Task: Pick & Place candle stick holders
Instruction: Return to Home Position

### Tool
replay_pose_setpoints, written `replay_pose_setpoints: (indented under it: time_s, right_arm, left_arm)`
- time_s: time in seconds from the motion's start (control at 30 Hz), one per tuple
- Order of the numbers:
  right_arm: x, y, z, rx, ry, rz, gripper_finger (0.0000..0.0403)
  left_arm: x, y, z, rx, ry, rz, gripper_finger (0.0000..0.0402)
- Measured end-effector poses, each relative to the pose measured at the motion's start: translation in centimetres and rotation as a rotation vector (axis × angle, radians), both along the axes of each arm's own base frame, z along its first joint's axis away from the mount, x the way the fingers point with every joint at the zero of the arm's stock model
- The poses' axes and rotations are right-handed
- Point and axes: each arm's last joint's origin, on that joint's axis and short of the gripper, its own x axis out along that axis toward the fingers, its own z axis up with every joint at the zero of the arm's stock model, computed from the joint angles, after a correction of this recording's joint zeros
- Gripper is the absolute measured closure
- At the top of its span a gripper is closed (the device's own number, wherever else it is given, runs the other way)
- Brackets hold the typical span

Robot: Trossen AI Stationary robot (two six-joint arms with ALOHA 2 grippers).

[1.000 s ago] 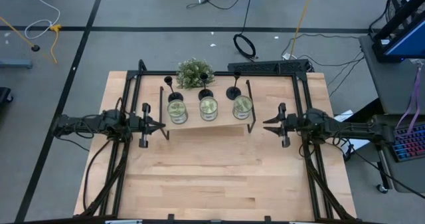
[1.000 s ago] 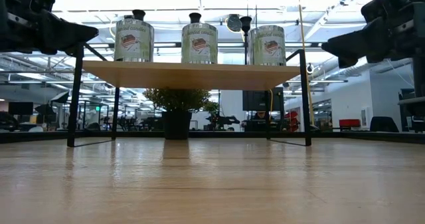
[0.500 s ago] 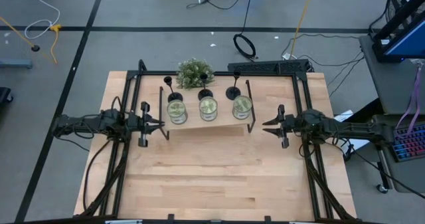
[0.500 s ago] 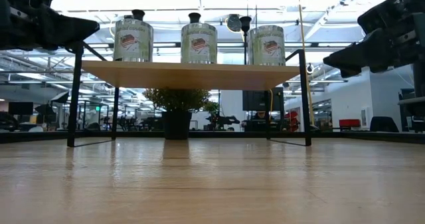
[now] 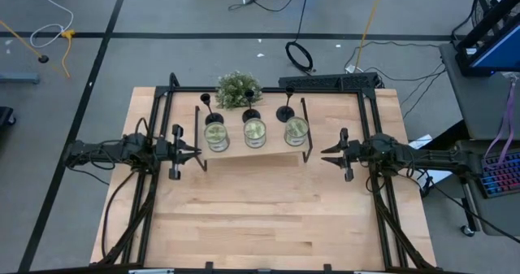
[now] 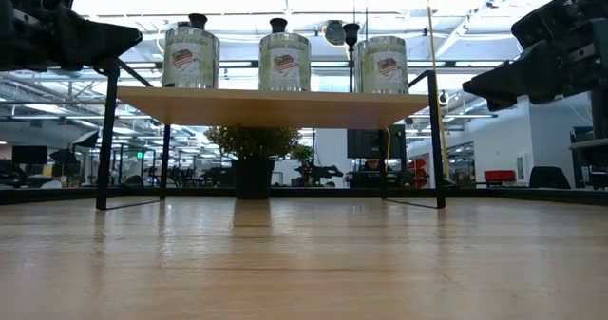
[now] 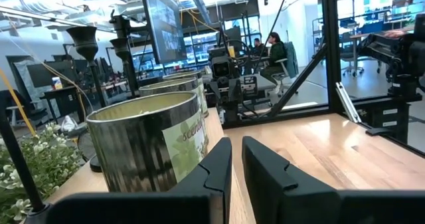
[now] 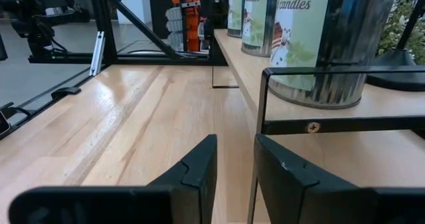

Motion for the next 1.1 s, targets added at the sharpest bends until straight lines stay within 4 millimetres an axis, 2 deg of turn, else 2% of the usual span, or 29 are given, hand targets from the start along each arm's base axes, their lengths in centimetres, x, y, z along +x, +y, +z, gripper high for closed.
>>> replay_pose_setpoints:
  time_s: [0.23, 0.83, 1.1]
  right_arm:
    - [-0.2, 0.0, 0.3, -0.004, -0.031, 0.003, 0.0312]
    - [-1.4, 0.2, 2.1, -0.031, -0.243, 0.004, 0.0312]
    - [-1.3, 0.2, 1.9, -0.029, -0.229, 0.004, 0.0312]
  left_arm:
    - [0.0, 0.0, 0.1, 0.000, -0.002, -0.002, 0.0357]
    - [0.0, 0.0, 0.1, 0.000, -0.006, -0.002, 0.0357]
    - [0.0, 0.0, 0.1, 0.001, -0.006, -0.002, 0.0357]
